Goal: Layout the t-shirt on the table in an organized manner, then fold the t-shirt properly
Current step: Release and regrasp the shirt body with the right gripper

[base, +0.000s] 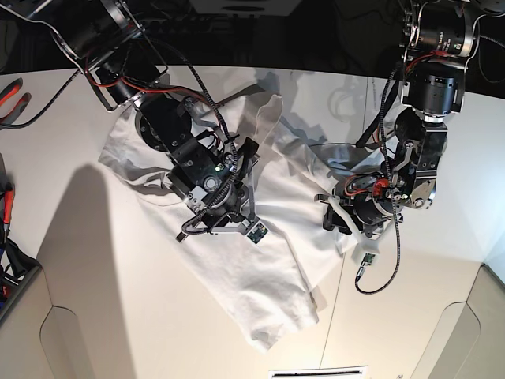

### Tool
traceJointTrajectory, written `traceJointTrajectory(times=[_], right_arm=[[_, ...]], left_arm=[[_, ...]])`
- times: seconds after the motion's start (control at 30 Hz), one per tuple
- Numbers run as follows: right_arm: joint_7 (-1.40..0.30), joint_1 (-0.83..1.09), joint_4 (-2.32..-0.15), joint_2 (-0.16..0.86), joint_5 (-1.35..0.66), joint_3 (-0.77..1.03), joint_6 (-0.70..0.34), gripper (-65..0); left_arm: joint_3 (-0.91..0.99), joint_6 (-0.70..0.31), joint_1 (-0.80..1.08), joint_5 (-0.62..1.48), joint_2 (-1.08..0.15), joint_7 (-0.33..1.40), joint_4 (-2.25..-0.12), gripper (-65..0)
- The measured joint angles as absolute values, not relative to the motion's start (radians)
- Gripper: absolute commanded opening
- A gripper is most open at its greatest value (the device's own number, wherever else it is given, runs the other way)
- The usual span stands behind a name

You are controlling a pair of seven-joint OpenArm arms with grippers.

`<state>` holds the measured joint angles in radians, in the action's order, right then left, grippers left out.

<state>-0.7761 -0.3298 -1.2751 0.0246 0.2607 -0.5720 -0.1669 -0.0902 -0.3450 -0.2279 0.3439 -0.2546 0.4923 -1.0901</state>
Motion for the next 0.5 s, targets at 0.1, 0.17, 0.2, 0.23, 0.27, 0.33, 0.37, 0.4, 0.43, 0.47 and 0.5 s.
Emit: traceJointTrajectory(times=[0.1, 0.17, 0.2, 0.23, 0.27, 0.33, 0.37, 0.4, 0.43, 0.47, 0.5], right_arm=[[-0.779, -0.332, -1.275, 0.025, 0.263, -0.571, -0.165, -41.0], [-0.779, -0.336, -1.275, 0.025, 0.263, -0.571, -0.165, -41.1], [-0.779, -0.338, -1.275, 0.025, 0.263, -0.571, -0.165, -41.8], [-0.78, -0.342, -1.275, 0.025, 0.263, -0.571, -0.165, -43.9], [-0.78, -0.344, -1.275, 0.025, 0.262, -0.571, -0.165, -46.1], [-0.779, -0.35, -1.275, 0.025, 0.262, -0.571, -0.165, -49.4], [-0.78, -0.353, -1.275, 0.025, 0.262, -0.571, -0.165, -50.2], [-0.78, -0.355, -1.275, 0.025, 0.259, -0.569, -0.165, -50.6], [-0.78, -0.358, -1.275, 0.025, 0.259, -0.566, -0.165, -51.1], [-0.78, -0.361, -1.275, 0.024, 0.258, -0.559, -0.165, -52.1], [-0.778, -0.363, -1.275, 0.024, 0.257, -0.55, -0.165, -53.5]], left_arm=[[-0.09, -0.345, -0.228, 0.343, -0.255, 0.492, -1.09, -38.1], [-0.09, -0.345, -0.228, 0.343, -0.255, 0.492, -1.09, -38.1], [-0.09, -0.345, -0.228, 0.343, -0.255, 0.492, -1.09, -38.1], [-0.09, -0.345, -0.228, 0.343, -0.255, 0.492, -1.09, -38.1], [-0.09, -0.345, -0.228, 0.343, -0.255, 0.492, -1.09, -38.1], [-0.09, -0.345, -0.228, 0.342, -0.255, 0.492, -1.09, -38.1], [-0.09, -0.345, -0.228, 0.342, -0.255, 0.492, -1.09, -38.1], [-0.09, -0.345, -0.228, 0.342, -0.255, 0.492, -1.09, -38.1], [-0.09, -0.345, -0.228, 0.342, -0.255, 0.492, -1.09, -38.1], [-0.09, -0.345, -0.228, 0.342, -0.255, 0.492, -1.09, -38.1], [-0.09, -0.345, -0.228, 0.342, -0.255, 0.492, -1.09, -38.1]])
